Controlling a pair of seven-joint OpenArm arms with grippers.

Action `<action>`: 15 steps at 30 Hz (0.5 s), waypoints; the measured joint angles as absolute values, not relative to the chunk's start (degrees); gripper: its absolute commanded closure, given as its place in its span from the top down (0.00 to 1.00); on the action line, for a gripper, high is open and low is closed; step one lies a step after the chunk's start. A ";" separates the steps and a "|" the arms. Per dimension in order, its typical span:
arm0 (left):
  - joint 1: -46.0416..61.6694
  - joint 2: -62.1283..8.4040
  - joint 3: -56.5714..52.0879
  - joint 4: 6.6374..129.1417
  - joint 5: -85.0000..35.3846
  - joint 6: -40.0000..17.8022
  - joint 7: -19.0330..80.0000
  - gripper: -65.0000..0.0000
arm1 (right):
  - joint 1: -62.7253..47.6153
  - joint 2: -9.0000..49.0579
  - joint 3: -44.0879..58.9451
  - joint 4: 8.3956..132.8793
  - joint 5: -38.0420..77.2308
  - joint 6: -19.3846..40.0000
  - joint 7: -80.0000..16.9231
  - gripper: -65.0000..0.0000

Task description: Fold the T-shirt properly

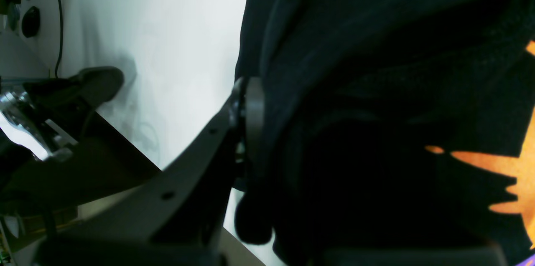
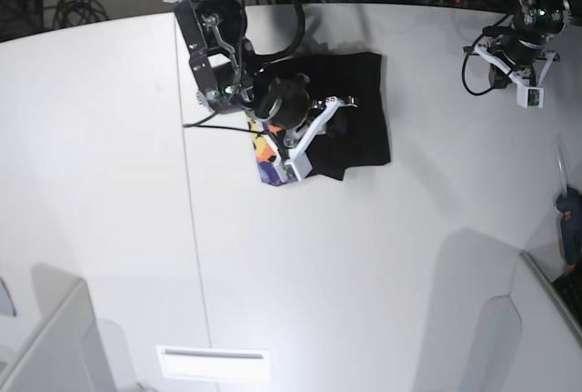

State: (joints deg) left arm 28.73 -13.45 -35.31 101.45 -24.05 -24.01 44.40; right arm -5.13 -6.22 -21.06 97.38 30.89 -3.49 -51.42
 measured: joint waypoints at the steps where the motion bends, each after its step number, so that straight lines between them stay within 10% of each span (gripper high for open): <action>1: 28.77 -13.50 -35.62 101.14 -24.03 -24.03 44.40 0.00 | -5.13 -6.20 -21.06 97.36 30.89 -3.49 -51.40 0.00; 9: 28.91 -13.85 -39.86 96.73 -23.94 -27.20 44.45 0.00 | -5.13 -6.15 -21.19 97.25 31.07 -3.49 -49.06 0.50; 15: 28.40 -13.98 -45.21 92.62 -23.99 -32.91 44.38 0.00 | -5.08 -6.04 -22.33 97.27 30.79 -3.51 -48.95 0.53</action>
